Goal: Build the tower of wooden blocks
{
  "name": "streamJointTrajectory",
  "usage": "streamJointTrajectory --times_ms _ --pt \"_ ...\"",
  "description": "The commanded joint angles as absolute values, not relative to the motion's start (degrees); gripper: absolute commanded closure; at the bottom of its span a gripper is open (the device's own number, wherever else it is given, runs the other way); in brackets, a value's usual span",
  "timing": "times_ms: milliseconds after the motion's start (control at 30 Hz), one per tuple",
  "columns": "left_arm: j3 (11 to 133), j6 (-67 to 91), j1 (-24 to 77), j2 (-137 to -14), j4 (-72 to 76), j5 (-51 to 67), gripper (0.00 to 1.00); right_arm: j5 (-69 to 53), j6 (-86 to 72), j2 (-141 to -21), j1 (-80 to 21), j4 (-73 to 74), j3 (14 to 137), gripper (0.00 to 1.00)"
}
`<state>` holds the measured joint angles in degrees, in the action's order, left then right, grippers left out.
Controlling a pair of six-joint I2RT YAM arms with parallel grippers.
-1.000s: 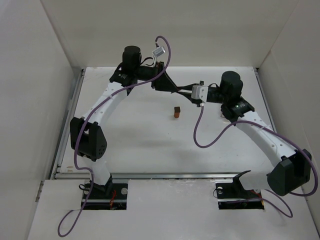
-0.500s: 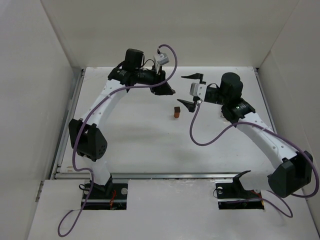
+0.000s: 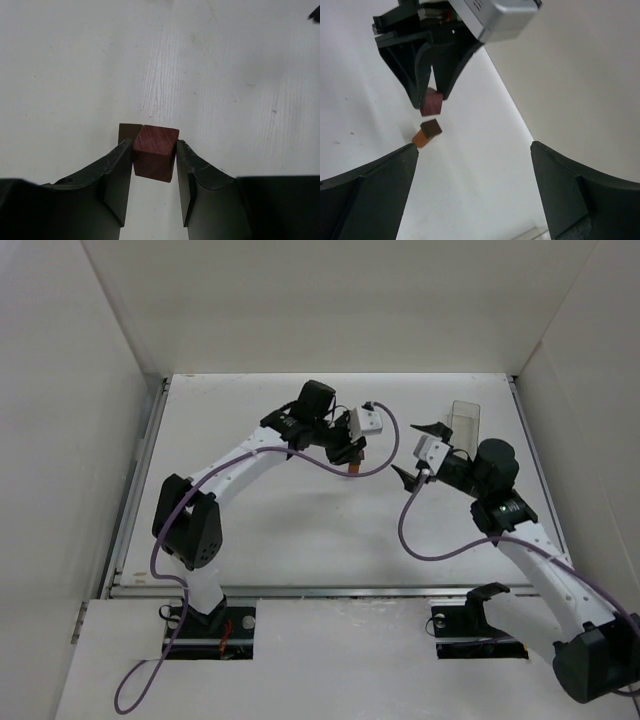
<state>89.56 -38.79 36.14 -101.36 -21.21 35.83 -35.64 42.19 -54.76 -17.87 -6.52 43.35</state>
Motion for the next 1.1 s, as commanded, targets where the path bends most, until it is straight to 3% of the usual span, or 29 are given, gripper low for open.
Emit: streamJointTrajectory --times_ms 0,500,1067 --pt "86.58 -38.59 35.42 -100.46 -10.66 32.79 1.00 -32.17 35.60 -49.15 -15.83 -13.54 38.16 0.00" --pt "83.06 -35.24 35.42 -108.19 0.44 36.47 1.00 -31.03 32.70 -41.04 -13.10 -10.02 32.26 0.00" --pt "77.61 -31.11 33.84 -108.72 8.70 38.14 1.00 -31.03 31.11 -38.67 -12.57 -9.40 30.50 0.00"
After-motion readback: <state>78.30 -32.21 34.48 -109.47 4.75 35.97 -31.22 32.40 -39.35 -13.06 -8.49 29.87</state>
